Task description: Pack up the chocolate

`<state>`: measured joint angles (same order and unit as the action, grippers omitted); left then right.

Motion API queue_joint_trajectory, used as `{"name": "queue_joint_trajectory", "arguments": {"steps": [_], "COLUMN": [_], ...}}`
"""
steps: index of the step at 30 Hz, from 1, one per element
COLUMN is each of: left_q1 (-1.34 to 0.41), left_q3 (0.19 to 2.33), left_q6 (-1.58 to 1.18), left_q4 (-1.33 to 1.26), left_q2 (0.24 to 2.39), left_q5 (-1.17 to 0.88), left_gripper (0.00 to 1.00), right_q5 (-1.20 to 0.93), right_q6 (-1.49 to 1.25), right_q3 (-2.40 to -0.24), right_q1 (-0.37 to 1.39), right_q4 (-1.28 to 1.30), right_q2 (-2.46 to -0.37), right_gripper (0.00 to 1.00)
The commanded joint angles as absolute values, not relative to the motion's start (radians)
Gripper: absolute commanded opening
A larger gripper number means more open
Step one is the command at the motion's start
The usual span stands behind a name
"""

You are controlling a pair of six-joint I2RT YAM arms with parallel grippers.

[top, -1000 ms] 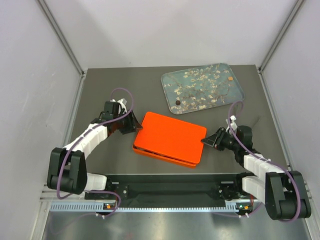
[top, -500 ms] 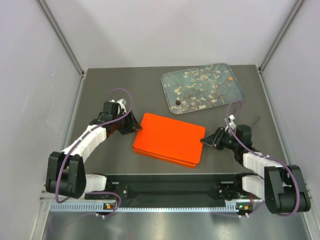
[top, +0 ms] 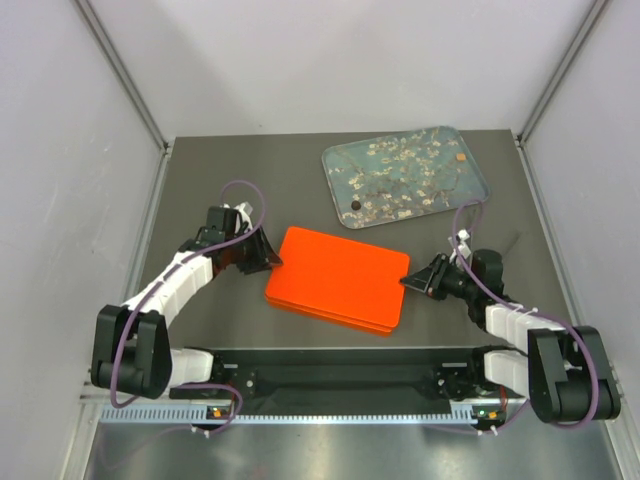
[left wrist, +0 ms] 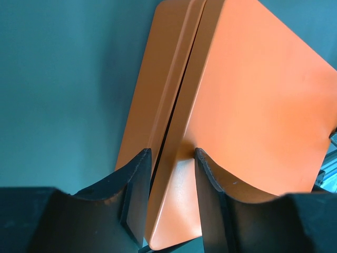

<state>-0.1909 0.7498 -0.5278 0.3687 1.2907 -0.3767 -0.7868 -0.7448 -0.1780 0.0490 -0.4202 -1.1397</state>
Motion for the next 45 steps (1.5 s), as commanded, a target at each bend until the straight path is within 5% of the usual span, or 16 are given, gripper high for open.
{"name": "queue_joint_trajectory", "arguments": {"steps": [1, 21, 33, 45], "left_q1": [-0.190, -0.230, -0.236, -0.236], "left_q3": [0.744, 0.770, 0.770, 0.761], "left_q6": [-0.515, -0.514, -0.517, -0.518], "left_q4": [0.368, 0.411, 0.423, 0.448], "left_q2": [1.275, 1.281, 1.262, 1.266], "left_q5": [-0.380, -0.284, -0.272, -0.187], "left_gripper": [0.43, 0.48, 0.48, 0.47], "right_q5": [-0.799, -0.807, -0.779, -0.715], "right_q6": [-0.742, -0.859, -0.851, -0.775], "right_q3": [-0.183, -0.098, -0.100, -0.143], "right_q1": [0.041, 0.048, 0.048, 0.048], "right_q4": [-0.488, -0.718, -0.637, -0.387], "right_q2": [-1.134, -1.243, -1.163, -0.999], "right_gripper": [0.02, 0.02, 0.33, 0.38]}}
